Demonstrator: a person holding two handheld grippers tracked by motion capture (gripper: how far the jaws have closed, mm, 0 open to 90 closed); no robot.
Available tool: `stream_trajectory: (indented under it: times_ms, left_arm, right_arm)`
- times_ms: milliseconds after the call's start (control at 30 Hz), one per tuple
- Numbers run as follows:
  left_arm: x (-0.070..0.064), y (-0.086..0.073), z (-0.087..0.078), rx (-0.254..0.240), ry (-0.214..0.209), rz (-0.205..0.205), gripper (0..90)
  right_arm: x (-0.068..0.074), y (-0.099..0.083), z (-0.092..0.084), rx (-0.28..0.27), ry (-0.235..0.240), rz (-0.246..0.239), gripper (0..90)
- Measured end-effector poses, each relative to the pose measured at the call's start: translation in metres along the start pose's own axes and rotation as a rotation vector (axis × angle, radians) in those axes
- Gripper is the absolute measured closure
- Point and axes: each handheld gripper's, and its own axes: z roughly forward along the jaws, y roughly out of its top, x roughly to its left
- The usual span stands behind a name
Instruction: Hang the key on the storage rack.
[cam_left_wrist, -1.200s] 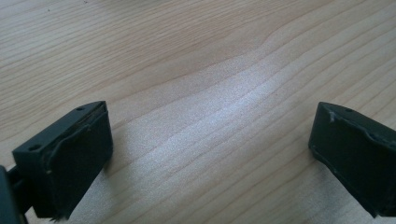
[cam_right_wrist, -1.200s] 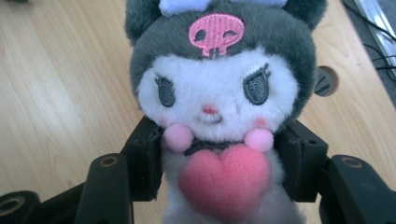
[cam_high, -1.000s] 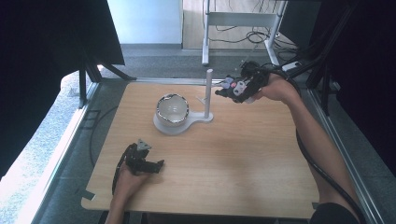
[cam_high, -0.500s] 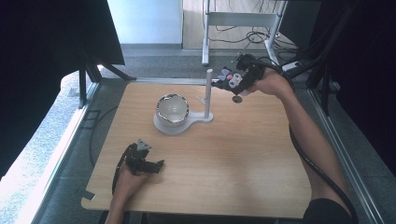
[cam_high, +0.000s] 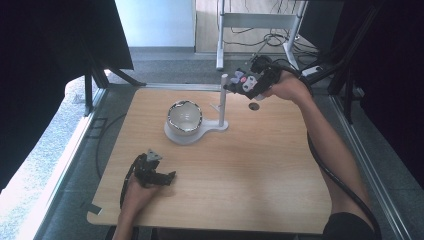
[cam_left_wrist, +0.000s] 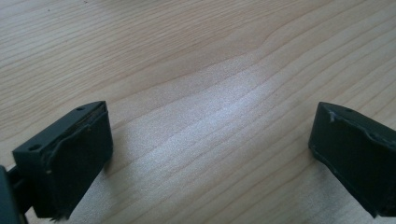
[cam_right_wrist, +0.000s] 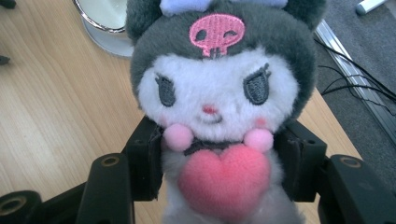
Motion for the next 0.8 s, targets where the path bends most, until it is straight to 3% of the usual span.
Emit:
stream_trajectory:
  times_ms: [400,600,800]
  left_arm:
    - [0.0,0.0,0.0,0.0,-0.001,0.0,0.0]
    - [0.0,0.0,0.0,0.0,0.0,0.0,0.0]
    - [0.0,0.0,0.0,0.0,0.0,0.0,0.0]
  right_arm:
    - [0.01,0.001,0.015,0.032,0.055,-0.032,41.7]
    - [0.02,-0.005,0.027,0.063,0.092,-0.062,41.5]
    - [0.023,-0.011,0.038,0.082,0.107,-0.06,41.3]
